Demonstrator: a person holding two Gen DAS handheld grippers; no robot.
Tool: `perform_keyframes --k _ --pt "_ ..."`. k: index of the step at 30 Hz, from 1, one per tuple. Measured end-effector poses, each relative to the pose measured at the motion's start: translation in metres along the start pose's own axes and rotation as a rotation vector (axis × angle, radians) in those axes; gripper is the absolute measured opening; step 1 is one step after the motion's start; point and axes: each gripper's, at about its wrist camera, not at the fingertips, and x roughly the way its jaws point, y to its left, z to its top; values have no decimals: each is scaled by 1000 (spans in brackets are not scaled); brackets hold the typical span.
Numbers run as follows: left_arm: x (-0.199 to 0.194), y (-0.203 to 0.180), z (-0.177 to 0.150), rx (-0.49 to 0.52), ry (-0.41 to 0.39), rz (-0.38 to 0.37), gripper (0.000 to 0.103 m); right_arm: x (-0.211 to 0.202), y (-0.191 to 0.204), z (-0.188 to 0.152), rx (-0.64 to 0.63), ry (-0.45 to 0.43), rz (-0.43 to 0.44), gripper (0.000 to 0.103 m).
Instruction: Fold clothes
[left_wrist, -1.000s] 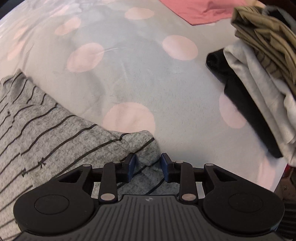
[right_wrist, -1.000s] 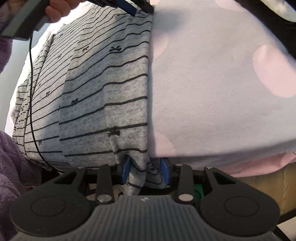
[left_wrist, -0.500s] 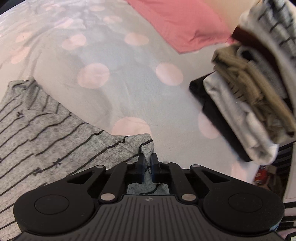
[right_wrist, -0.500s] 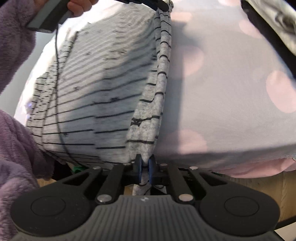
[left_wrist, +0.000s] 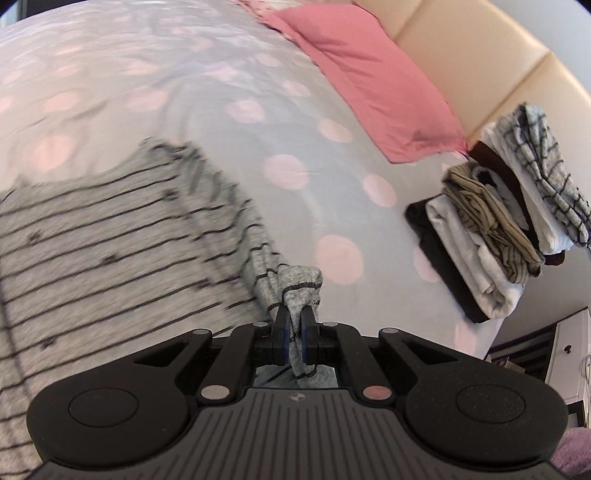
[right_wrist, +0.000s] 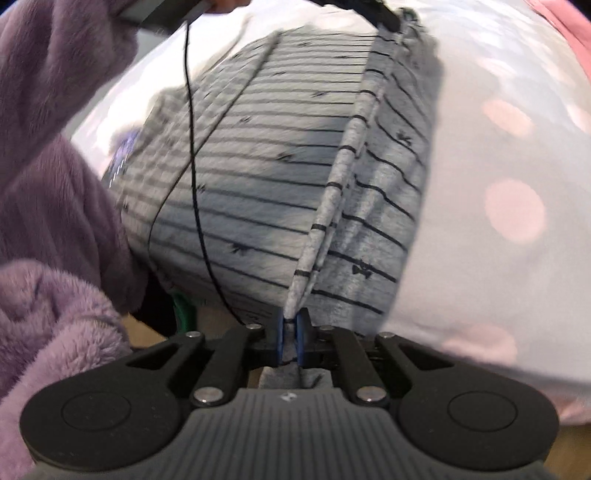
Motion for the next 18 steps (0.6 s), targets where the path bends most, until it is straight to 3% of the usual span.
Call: perform_keyframes --k 7,11,15,18 --pt "16 67 -33 -138 -8 13 3 35 29 12 -102 63 2 8" --pt "32 91 -52 -213 -20 29 4 58 28 15 -77 95 6 9" --pt "21 95 -73 -224 -36 37 4 72 27 17 -57 111 56 27" --pt "6 91 -92 -207 -45 69 4 74 26 13 -41 122 129 30"
